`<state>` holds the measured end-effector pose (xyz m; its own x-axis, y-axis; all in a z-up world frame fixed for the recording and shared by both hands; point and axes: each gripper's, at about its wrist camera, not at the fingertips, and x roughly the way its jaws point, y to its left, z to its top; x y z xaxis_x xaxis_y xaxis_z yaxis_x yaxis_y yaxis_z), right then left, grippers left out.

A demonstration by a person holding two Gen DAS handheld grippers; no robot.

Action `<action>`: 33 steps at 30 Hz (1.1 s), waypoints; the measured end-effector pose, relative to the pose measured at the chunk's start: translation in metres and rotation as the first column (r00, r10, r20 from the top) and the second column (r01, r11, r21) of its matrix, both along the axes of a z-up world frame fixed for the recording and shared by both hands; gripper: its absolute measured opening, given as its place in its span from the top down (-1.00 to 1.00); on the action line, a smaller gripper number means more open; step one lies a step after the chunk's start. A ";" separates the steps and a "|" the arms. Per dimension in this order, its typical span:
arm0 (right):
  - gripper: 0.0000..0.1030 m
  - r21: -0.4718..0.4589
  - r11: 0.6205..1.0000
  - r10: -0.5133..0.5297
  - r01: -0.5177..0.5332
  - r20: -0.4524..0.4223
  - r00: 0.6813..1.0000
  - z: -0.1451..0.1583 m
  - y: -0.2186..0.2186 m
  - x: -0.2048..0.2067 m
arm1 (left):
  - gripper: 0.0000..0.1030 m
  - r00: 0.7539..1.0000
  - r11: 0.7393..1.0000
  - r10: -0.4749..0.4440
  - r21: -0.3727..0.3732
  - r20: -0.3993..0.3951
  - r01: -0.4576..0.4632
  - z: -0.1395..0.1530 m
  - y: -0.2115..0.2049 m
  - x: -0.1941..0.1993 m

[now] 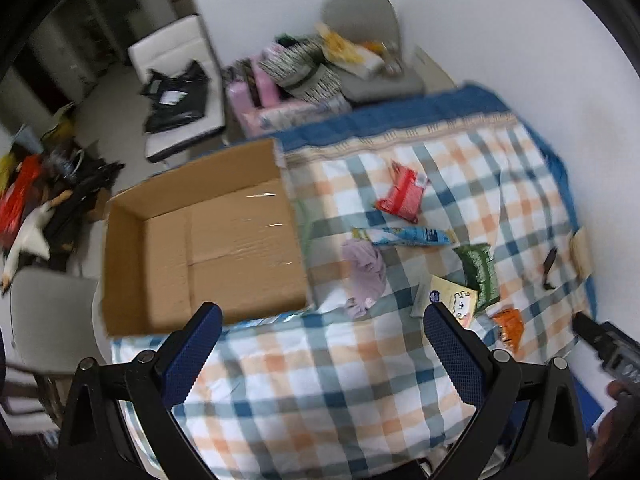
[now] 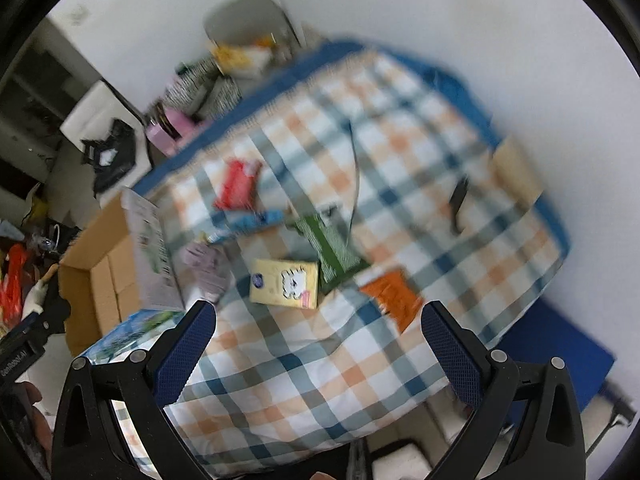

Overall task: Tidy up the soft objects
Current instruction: 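Grasp the yellow tissue pack with the right tool while the left tool grasps the red snack packet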

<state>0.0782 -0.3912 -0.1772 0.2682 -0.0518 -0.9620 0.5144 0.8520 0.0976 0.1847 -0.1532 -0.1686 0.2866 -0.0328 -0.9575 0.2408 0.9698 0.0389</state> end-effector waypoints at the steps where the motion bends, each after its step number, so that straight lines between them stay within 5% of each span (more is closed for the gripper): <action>1: -1.00 0.027 1.000 0.000 0.001 -0.035 0.999 -0.025 -0.005 0.012 | -1.00 1.000 1.000 -0.019 0.017 -0.021 0.019 -0.014 -0.013 0.009; 6: -1.00 0.091 0.981 0.183 -0.168 -0.195 0.963 -0.136 0.001 0.067 | -1.00 0.992 0.989 -0.059 0.125 -0.108 0.073 -0.074 -0.046 0.043; 8: -1.00 0.132 0.985 0.148 -0.113 -0.294 0.944 -0.170 -0.002 0.076 | -1.00 0.990 0.986 -0.047 0.150 -0.130 0.067 -0.091 -0.048 0.054; 12: -1.00 0.253 0.965 0.012 0.067 -0.297 0.955 -0.217 -0.011 0.085 | -1.00 0.988 0.986 -0.014 0.163 -0.154 0.039 -0.112 -0.047 0.073; 18: -0.88 0.283 0.952 -0.001 0.113 -0.369 0.929 -0.280 0.014 0.100 | -1.00 0.978 0.984 0.004 0.174 -0.206 0.032 -0.134 -0.048 0.099; 24: -0.87 0.313 0.944 0.009 0.108 -0.350 0.937 -0.279 0.015 0.091 | -1.00 0.968 0.991 -0.049 0.111 -0.245 0.078 -0.144 -0.074 0.135; 33: -0.87 0.294 0.940 -0.099 0.172 -0.247 0.964 -0.252 -0.007 0.085 | -1.00 0.902 0.958 -0.215 0.096 -0.375 0.269 -0.208 -0.164 0.181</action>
